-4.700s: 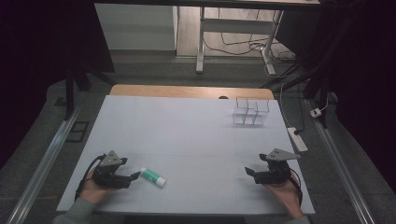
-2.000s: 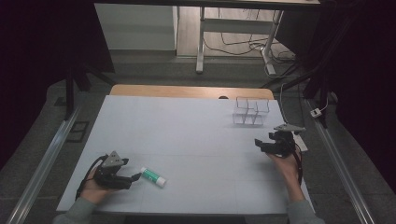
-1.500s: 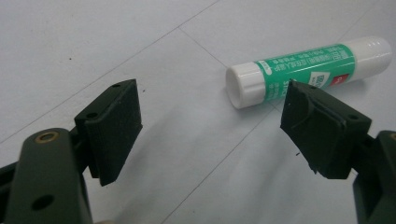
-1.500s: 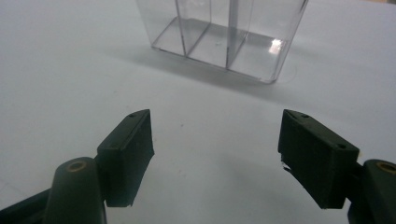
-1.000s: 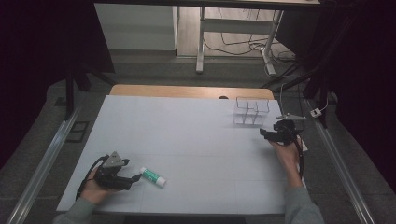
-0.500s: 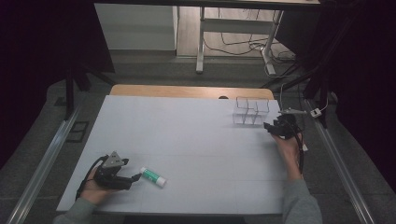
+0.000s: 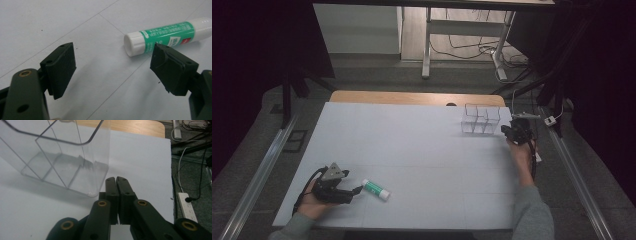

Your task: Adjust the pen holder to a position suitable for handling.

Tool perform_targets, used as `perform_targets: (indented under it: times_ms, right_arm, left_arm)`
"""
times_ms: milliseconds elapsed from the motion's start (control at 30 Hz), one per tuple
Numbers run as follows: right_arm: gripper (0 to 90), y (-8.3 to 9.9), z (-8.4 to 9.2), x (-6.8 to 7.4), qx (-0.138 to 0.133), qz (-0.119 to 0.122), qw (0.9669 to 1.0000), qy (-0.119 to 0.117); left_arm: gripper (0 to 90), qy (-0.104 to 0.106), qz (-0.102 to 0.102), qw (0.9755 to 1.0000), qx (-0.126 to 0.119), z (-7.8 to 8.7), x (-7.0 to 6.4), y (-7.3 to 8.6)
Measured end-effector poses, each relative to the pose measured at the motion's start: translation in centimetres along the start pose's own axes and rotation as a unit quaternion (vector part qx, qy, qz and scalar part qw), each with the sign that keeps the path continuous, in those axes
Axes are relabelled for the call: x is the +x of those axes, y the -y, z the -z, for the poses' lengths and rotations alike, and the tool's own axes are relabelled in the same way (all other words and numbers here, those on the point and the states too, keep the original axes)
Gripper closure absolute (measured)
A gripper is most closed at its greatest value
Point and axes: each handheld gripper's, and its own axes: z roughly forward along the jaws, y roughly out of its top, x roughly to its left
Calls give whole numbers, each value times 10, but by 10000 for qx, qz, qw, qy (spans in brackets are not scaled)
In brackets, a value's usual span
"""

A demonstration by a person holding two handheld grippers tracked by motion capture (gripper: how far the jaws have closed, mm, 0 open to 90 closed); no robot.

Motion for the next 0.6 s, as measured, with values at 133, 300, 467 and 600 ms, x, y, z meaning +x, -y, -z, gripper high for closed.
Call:
perform_targets:
  times_ms: [133,300,467,600]
  right_arm:
    - [886,-2,-3,-4,-121,-35,9999,-36]
    - [886,-4,-12,-4,-168,35,9998,-128]
    - [886,-5,-19,-4,-169,88,9997,-130]
    - [886,-7,-22,-5,-217,113,9995,-209]
  left_arm:
    - [200,-14,8,10000,22,0,0,0]
    - [200,-38,-3,10000,57,-1,-1,0]
    - [200,-47,35,10000,36,0,0,1]
    - [200,-48,45,10000,37,0,1,2]
